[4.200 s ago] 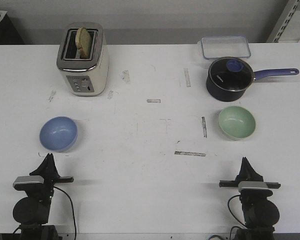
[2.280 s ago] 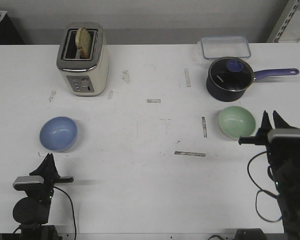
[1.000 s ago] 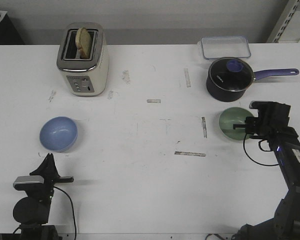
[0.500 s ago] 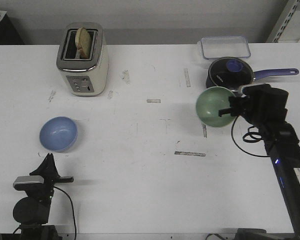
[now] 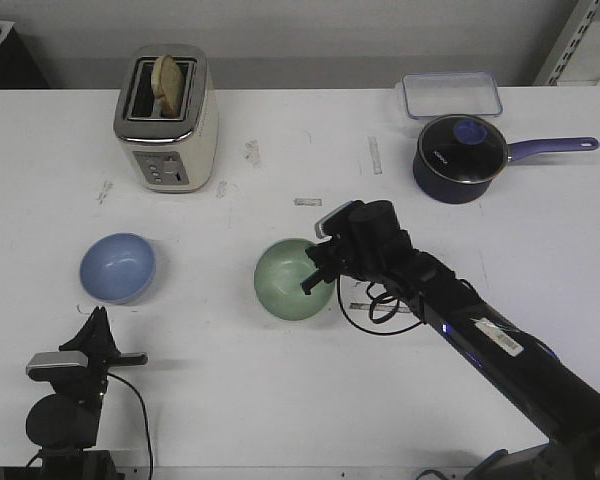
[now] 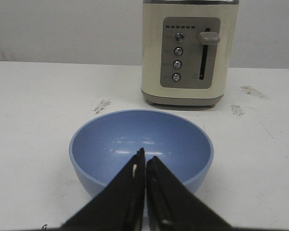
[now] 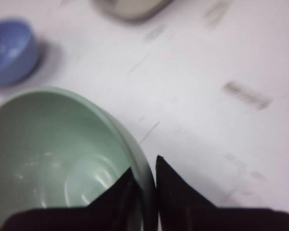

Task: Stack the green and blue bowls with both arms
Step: 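Lift the green bowl with the right gripper and set it down mid-table, then open the right gripper and withdraw it back to rest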

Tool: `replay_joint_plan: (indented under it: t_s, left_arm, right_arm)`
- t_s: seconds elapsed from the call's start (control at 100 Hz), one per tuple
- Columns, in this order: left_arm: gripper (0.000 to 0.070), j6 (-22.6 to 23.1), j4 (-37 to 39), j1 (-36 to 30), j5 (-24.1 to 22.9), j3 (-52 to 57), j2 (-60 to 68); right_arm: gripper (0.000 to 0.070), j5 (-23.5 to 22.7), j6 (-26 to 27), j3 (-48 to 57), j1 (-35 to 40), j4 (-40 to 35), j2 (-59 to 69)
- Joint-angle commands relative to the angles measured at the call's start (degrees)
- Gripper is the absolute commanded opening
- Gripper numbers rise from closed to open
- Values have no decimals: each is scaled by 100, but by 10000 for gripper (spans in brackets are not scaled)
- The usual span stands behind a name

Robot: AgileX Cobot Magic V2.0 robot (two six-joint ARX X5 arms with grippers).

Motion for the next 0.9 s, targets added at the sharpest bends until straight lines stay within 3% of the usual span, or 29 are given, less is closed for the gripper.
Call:
replay_joint_plan:
  t_s: [0.0,0.63,0.69,0.81,0.89]
  left_arm:
    - [1,-13,61,2,11,-105,2]
    - [1,-11,15,2,11,-105,2]
    - [1,-11,17,2,11,-105,2]
    - [1,-11,20,2,11,-105,2]
    - [1,-11,22,2,11,-105,2]
  right_arm:
    - [7,33,118,44,76,9,249]
    - [23,-17,57,33,179,-286,970]
    - [111,-68,55,33,179,-302,970]
    - [431,-286,57,39,179,-249,960]
    - [512,-326,57,83,157,-254,916]
